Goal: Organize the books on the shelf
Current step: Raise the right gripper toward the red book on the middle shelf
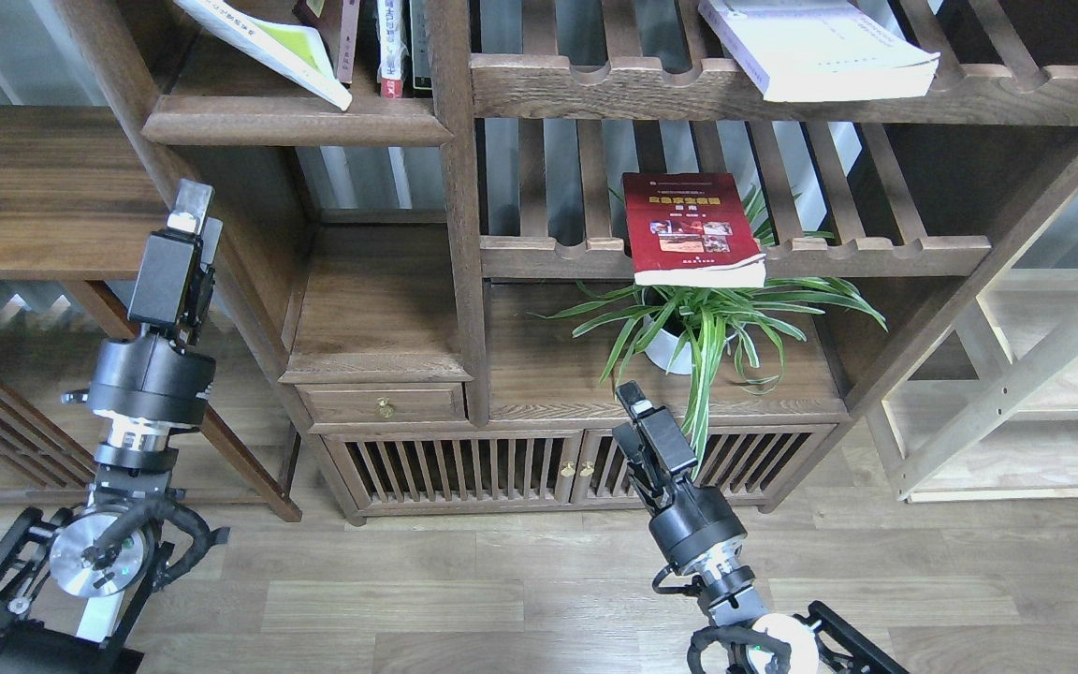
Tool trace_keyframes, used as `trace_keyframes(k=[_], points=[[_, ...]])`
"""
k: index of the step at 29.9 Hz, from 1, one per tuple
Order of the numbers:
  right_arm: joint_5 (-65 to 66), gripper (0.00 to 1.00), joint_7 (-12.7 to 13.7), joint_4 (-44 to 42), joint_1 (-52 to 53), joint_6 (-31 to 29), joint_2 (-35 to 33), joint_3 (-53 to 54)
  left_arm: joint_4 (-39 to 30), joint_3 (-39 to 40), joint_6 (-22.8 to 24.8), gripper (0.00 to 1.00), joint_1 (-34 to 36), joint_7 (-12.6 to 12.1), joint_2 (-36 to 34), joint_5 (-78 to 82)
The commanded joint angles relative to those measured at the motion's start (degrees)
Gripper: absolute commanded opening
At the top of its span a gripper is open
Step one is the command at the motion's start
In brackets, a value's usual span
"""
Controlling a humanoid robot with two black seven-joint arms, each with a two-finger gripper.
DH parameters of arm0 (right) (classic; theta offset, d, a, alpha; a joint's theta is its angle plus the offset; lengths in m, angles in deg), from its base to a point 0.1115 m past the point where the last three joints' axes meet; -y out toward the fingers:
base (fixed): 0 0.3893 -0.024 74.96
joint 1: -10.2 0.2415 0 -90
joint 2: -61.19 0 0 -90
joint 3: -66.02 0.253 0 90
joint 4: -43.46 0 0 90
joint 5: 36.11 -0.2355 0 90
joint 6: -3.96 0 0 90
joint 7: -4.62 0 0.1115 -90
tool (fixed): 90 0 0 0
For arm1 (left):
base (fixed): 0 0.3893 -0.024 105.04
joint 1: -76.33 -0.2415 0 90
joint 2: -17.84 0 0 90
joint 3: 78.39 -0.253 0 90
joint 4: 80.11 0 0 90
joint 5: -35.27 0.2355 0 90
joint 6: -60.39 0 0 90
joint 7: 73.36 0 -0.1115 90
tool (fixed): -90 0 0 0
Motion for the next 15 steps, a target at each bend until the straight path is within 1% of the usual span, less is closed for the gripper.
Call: trace_keyframes(k=[1,6,9,13,15], points=[[0.0,0.99,-0.1,0.0,0.0,0.0,0.0,0.1,0.0,0.0,0.0,0.99,-0.9,0.0,0.1,0.0],[0.0,0.99,-0.2,0.6,0.0,0.5,0.0,0.2,0.1,0.0,0.0,0.99,-0.9,0.0,0.7,0.0],[-0.3,0.99,-0.2,3.0,0.0,3.7,0.0,0.4,0.3,0.0,0.0,0.99,-1.7,0.0,0.6,0.0],[-1.7,0.99,-0.2,6.0,0.1,9.8,0.0,3.0,0.4,-1.7,0.0,0.99,-3.3,-0.1,0.6,-0.1],[-1.8,0.99,-0.2,6.0,0.9,10.2,0.0,4.8,0.4,-2.4,0.0,0.99,-4.1,-0.2,0.6,-0.1]])
